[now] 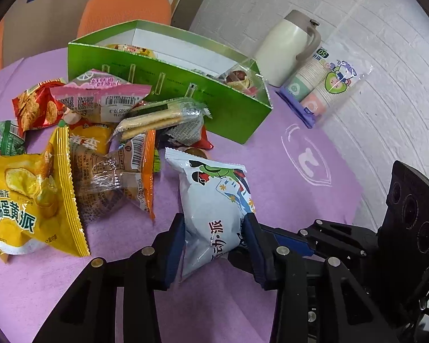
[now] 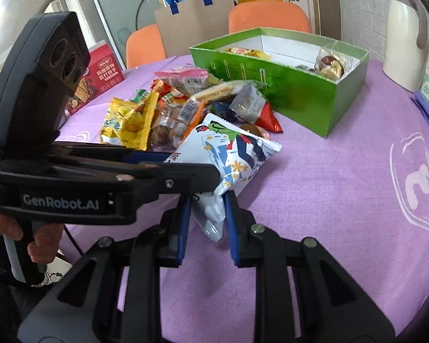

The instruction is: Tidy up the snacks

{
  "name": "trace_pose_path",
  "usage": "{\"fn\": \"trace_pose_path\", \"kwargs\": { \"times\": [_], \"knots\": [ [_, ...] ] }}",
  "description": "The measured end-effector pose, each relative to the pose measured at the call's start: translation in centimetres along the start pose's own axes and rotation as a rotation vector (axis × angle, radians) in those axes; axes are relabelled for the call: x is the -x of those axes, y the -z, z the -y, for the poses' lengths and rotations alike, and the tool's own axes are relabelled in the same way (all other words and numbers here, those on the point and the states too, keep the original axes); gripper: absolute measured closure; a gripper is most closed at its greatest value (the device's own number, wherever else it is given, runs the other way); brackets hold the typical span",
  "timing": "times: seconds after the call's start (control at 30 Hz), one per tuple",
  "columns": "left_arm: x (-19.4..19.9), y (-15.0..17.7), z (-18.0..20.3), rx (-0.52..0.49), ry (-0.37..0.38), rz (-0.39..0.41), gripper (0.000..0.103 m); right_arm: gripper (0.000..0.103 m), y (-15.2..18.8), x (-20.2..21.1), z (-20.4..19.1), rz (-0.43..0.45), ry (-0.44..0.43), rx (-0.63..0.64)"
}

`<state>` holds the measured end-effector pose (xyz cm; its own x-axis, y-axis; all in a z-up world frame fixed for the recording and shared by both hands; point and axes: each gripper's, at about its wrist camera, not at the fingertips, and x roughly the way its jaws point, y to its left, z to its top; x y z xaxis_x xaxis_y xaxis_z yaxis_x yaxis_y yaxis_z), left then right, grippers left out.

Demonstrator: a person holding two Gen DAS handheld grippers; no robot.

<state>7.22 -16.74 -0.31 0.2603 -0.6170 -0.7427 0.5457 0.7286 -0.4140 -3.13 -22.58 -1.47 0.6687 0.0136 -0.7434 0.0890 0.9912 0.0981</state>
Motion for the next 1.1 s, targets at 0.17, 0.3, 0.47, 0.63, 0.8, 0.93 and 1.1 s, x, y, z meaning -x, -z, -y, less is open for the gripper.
{"fn": "trace_pose_path", "kwargs": {
  "times": [0.17, 0.3, 0.47, 0.63, 0.8, 0.93, 1.1],
  "knots": [
    [3.1, -0.9, 1.7, -0.049, 0.004, 0.082, 0.061, 0.078, -1.3, 3.0, -1.0, 0.076, 0.010, 0.048],
    [4.7, -3.4, 2.5, -0.084, 0.002, 0.144, 0.061, 0.078, -3.5, 4.4, -0.9, 0.140, 0.024, 0.070],
    [4.7, -8.0, 2.1, -0.064, 0.041, 0.187, 0.061, 0.078, -7.2, 4.6, 0.6, 0.206, 0.046, 0.073],
    [3.5, -12.0, 1.6, -0.041, 0.033, 0.196, 0.061, 0.078, -10.6, 2.9, 2.4, 0.226, 0.051, 0.052],
    [1.2, -14.6, 0.3, -0.011, 0.024, 0.169, 0.061, 0.078, -12.3, 1.2, 4.0, 0.214, 0.051, 0.026],
    [-1.0, -15.9, -1.0, 0.020, 0.023, 0.136, 0.061, 0.078, -13.3, -0.9, 5.8, 0.185, 0.052, -0.005],
    [-3.2, -17.0, -1.9, 0.023, 0.001, 0.119, 0.061, 0.078, -14.1, -2.9, 7.3, 0.165, 0.060, -0.029]
  ]
}}
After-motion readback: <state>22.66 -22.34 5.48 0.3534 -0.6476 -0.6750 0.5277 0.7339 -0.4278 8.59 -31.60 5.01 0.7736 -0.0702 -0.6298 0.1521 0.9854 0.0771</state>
